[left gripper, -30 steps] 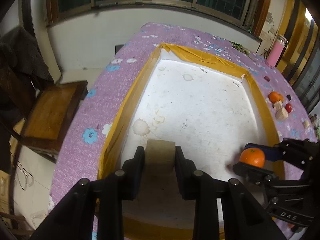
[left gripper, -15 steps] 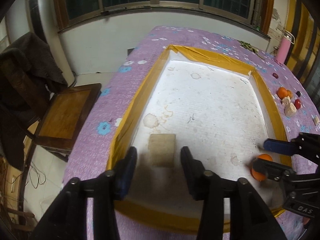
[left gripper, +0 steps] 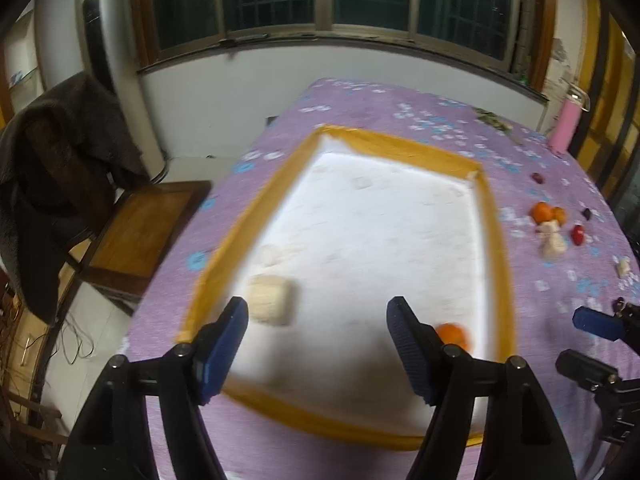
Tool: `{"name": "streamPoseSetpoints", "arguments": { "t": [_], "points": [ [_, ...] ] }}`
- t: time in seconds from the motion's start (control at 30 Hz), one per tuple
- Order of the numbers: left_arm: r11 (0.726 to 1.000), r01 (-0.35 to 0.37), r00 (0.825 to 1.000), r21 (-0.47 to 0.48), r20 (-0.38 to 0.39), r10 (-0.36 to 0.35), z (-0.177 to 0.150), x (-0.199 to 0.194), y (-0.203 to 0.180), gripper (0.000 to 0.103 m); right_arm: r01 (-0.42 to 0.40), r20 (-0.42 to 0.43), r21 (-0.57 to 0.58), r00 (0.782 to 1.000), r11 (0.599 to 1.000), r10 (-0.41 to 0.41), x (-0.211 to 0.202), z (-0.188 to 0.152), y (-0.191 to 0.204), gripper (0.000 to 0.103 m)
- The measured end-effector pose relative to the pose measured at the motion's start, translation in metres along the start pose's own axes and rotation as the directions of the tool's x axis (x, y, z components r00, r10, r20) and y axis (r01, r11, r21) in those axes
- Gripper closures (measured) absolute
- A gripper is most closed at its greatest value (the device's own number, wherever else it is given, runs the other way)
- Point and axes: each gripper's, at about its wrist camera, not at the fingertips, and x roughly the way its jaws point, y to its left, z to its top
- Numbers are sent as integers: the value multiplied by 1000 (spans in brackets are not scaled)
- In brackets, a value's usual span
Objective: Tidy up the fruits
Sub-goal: 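Grasp the beige cylinder with the left tool while the right tool grasps the dark plum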
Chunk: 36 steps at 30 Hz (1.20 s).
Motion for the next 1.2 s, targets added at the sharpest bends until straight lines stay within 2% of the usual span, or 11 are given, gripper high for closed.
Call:
{"name": "streamPoseSetpoints", "arguments": {
  "t": [0.2, 0.3, 0.33, 0.43, 0.53, 0.67, 0.83, 0.87, 0.93, 1.03, 1.2],
  "points": [
    [991, 100, 995, 86, -5, -100, 6, -6, -73, 19, 90, 0, 122, 996, 988, -91, -26, -31, -62, 46],
    [979, 148, 989, 138, -27, -146, 8, -3, -113, 17, 162, 0, 205, 986, 965, -165, -44, -50, -99, 32],
    [974, 160, 987, 160, -33, -156, 8, -2, -127, 17, 188, 0, 231, 981, 955, -194, -50, -55, -112, 26],
    [958, 186, 982, 219, -52, -179, 8, 2, -162, 17, 293, -17, 284, 953, 913, -301, -72, -70, -151, 26],
    [944, 207, 978, 256, -71, -195, 7, 6, -189, 17, 355, -68, 335, 933, 873, -353, -86, -82, -190, 26],
    [934, 213, 977, 287, -88, -196, 7, 12, -213, 17, 385, -68, 335, 920, 860, -386, -98, -96, -218, 25],
    [934, 206, 977, 291, -116, -180, 11, 27, -230, 17, 282, -45, 356, 957, 891, -285, -91, -105, -238, 26],
    [935, 204, 977, 289, -122, -176, 12, 29, -232, 17, 273, -57, 360, 961, 892, -271, -84, -105, -241, 26],
    [936, 202, 977, 288, -130, -170, 13, 34, -234, 17, 247, -69, 360, 969, 900, -238, -76, -105, -242, 42],
    [936, 194, 977, 292, -143, -158, 16, 41, -237, 17, 235, -87, 354, 972, 905, -218, -67, -107, -245, 55],
    [942, 208, 970, 263, -180, -164, 24, 57, -239, 17, 250, -87, 326, 968, 912, -234, -62, -106, -247, 62]
  ]
}}
